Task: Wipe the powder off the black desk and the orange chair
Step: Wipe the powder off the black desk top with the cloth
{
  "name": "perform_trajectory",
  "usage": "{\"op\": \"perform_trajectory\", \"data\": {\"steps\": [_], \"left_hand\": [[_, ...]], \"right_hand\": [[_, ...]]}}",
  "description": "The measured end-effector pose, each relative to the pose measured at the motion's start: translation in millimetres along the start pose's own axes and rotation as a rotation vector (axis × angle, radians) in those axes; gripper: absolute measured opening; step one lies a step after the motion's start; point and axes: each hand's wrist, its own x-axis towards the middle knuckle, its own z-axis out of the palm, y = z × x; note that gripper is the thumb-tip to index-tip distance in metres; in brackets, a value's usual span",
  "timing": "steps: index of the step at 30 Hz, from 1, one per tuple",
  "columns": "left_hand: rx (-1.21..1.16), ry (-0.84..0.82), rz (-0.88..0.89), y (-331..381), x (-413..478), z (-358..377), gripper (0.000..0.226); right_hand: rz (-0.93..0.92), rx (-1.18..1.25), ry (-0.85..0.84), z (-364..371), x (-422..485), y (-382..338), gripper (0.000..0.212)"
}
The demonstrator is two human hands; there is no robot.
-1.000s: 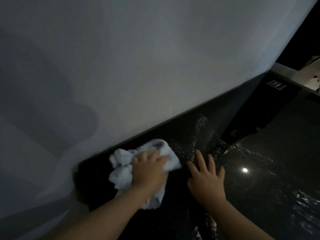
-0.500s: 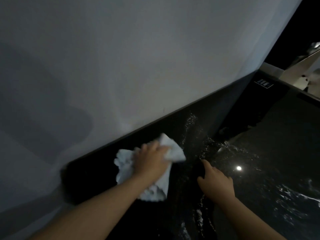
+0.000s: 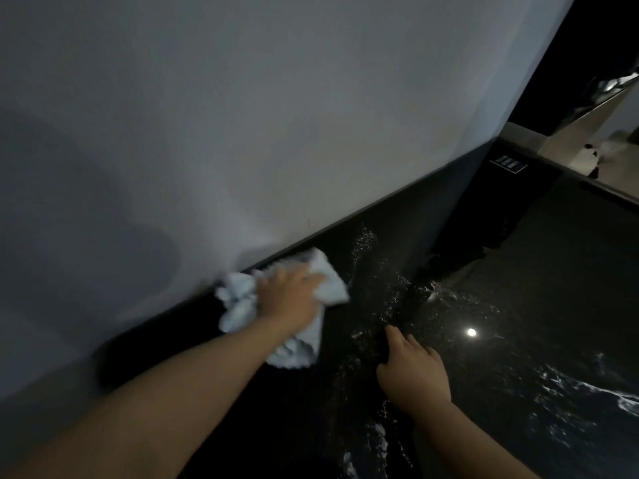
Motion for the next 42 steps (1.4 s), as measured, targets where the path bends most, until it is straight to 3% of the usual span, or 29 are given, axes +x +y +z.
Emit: {"op": "perform_trajectory", "data": {"steps": [3, 4, 6, 8, 10, 11, 14, 15, 16, 19, 21, 24, 28, 30, 33, 34, 37, 42], "left_hand": [[-0.245, 0.061, -0.389, -28.4, 17.2, -15.3, 0.042], [-0.233, 0.058, -0.401, -21.1, 16.4, -13.8, 0.041], [-0.059, -0.002, -0.187, 13.1, -0.2, 0.4, 0.042], [-0.030, -0.016, 0.117, 44.1, -28.9, 21.1, 0.051], [-0.024, -0.022, 0.250, 37.1, -30.9, 28.4, 0.052], [-0.029, -0.018, 0.174, 22.0, -21.2, 22.0, 0.049], [-0.125, 0.020, -0.355, -32.9, 7.2, -5.2, 0.040], [-0.140, 0.001, -0.453, -39.6, 10.2, -9.2, 0.042], [-0.118, -0.037, -0.430, -37.3, 13.2, -10.5, 0.045], [-0.209, -0.242, 0.017, -2.2, 15.6, -12.2, 0.047], [-0.287, -0.262, 0.116, 3.9, 33.4, -26.6, 0.045], [-0.216, -0.026, -0.065, -1.2, 57.1, -42.2, 0.039], [-0.201, -0.032, -0.309, 11.5, 40.9, -22.5, 0.043], [-0.115, -0.047, -0.182, 32.6, 25.7, -6.3, 0.044], [-0.112, -0.071, 0.154, 52.1, 13.0, 5.0, 0.046], [-0.133, -0.038, 0.180, 46.7, 20.2, 1.7, 0.046], [-0.109, 0.171, -0.011, 11.1, 57.4, -16.2, 0.047], [0.019, 0.037, -0.131, 3.2, 76.9, -13.3, 0.046]], "right_hand": [[-0.019, -0.012, -0.007, 2.2, 0.2, 0.5, 0.065], [-0.024, -0.023, -0.013, 3.4, 0.1, 0.8, 0.066], [-0.026, -0.038, -0.015, 4.8, 0.1, 2.7, 0.068], [-0.029, -0.035, -0.009, 5.3, 0.1, 4.3, 0.071], [-0.026, -0.024, -0.001, 5.0, -0.1, 5.1, 0.071], [-0.020, -0.012, -0.001, 4.8, -0.5, 5.6, 0.071], [0.002, 0.025, -0.002, 6.1, -1.7, 5.7, 0.070], [0.004, 0.020, -0.003, 6.8, -2.0, 4.6, 0.070], [0.004, 0.005, -0.001, 6.5, -1.2, 3.1, 0.069], [-0.021, -0.108, 0.003, -6.9, 12.0, 0.7, 0.065], [-0.018, -0.124, -0.034, -24.7, 26.1, 2.4, 0.057], [0.017, -0.058, 0.020, -40.0, 40.4, 11.1, 0.041], [0.096, -0.004, 0.158, -32.7, 39.2, 34.0, 0.033], [0.105, -0.006, 0.199, -28.6, 39.1, 43.6, 0.032], [0.093, 0.005, 0.285, -32.0, 43.5, 47.7, 0.030], [0.082, 0.008, 0.314, -34.4, 46.3, 48.3, 0.029], [0.076, 0.015, 0.355, -43.6, 57.7, 50.4, 0.028], [0.100, 0.059, 0.348, -58.2, 87.1, 53.2, 0.033]]}}
